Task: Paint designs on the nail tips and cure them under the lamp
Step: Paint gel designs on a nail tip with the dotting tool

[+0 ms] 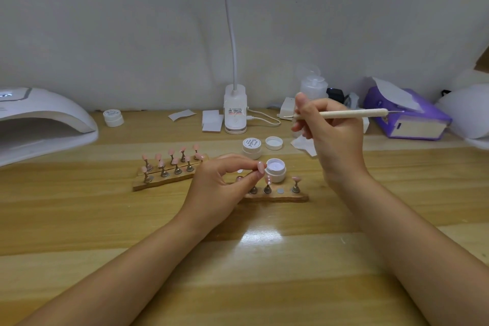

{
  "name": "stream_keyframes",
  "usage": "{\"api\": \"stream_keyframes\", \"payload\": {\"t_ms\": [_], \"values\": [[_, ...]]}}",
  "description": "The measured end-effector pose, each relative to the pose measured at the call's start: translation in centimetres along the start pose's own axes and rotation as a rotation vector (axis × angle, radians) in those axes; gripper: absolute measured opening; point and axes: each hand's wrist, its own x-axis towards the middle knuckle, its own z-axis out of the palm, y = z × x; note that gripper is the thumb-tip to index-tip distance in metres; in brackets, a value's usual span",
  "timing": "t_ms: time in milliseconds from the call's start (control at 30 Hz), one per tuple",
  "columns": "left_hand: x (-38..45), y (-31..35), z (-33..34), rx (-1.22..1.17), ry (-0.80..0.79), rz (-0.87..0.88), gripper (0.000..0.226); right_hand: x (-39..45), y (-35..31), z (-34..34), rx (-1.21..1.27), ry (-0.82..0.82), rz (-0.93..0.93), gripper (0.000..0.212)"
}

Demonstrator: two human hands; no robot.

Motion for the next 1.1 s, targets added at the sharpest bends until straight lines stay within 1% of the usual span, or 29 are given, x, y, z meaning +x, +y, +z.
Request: {"api": "stream_keyframes", "payload": {"t_ms": [200,400,500,633,800,1100], "values": [[0.0,-0.1,0.0,0.001,-0.008,0.037,0.014,-2.1,0.0,1.0,0.043,-0.09,0.071,0.019],[0.0,-0.1,0.1,-0.008,-0.003,0.078,0.015,-3.2,-0.1,1.6,0.002,-0.138,0.112,0.032],[0.0,-0.1,0.1,-0.026,-0.009,0.092,0.021,-3.4,0.1,1.6,-0.014,-0.131,0.107,0.035],[0.0,-0.2,0.1,-0.038,-0.003,0.109,0.02,-3.6,0.1,1.8,-0.047,-0.092,0.108,0.033],[0.0,-0.5,0.1,-0.02,0.005,0.112,0.019,-3.7,0.1,1.8,-0.053,-0.085,0.121,0.033],[0.0,-0.4,0.1,-0.017,-0.006,0.117,0.024,-3.8,0.5,1.8,-0.041,-0.119,0.09,0.033]]}}
